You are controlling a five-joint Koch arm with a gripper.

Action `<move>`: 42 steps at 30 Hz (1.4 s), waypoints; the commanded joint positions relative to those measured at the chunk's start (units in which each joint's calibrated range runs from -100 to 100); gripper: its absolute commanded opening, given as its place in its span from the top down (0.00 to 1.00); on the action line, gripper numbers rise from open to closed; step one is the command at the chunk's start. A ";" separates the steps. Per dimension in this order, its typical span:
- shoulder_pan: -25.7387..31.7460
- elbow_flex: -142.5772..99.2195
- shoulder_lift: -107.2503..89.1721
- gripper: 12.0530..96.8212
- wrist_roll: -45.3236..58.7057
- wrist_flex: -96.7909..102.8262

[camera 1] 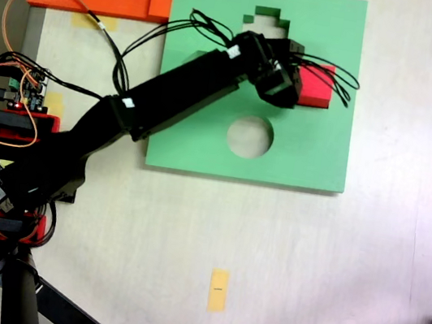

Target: Put the square block into the corresponding hole

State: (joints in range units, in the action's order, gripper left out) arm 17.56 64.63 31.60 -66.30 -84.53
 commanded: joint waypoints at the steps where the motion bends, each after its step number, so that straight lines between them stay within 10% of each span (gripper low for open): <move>1: 0.00 4.77 -0.73 0.57 -0.15 2.25; 11: -0.10 4.77 -19.17 0.17 2.20 -10.46; 34: -17.24 0.18 -65.26 0.25 41.12 -15.47; 42: -18.95 -85.36 -126.01 0.43 46.35 39.23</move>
State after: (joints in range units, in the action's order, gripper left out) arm -1.34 -16.71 -81.40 -22.78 -67.99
